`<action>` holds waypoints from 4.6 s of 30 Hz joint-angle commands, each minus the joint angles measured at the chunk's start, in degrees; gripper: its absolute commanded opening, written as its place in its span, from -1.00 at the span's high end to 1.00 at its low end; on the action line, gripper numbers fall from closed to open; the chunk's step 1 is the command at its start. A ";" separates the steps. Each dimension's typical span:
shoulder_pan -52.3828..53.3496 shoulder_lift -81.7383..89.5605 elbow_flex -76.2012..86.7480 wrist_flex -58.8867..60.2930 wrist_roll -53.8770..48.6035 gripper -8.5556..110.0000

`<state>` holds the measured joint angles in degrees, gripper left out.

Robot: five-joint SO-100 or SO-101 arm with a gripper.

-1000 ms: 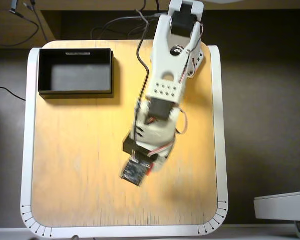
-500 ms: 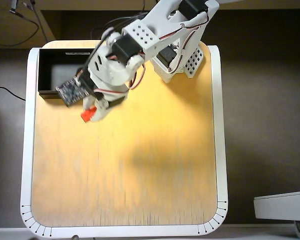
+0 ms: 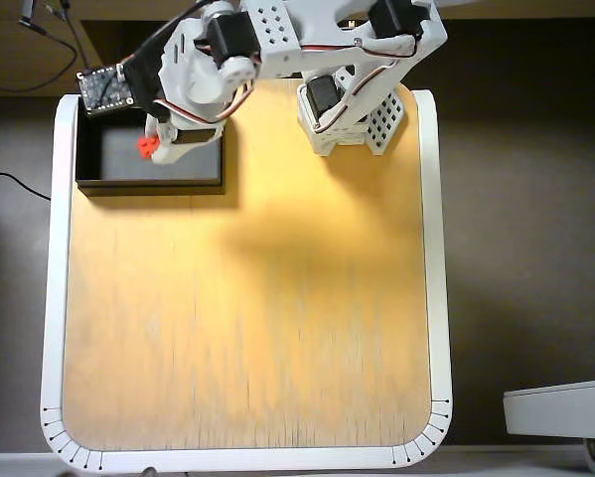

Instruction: Grasp a lego block and put it in the bin.

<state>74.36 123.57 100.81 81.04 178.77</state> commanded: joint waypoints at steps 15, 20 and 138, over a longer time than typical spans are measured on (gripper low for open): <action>12.48 3.08 25.49 -25.58 12.39 0.85; 12.39 3.25 25.49 -25.58 12.66 0.85; -78.13 65.30 78.31 -13.89 -1.23 0.86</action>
<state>-4.57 183.69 172.35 67.06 177.01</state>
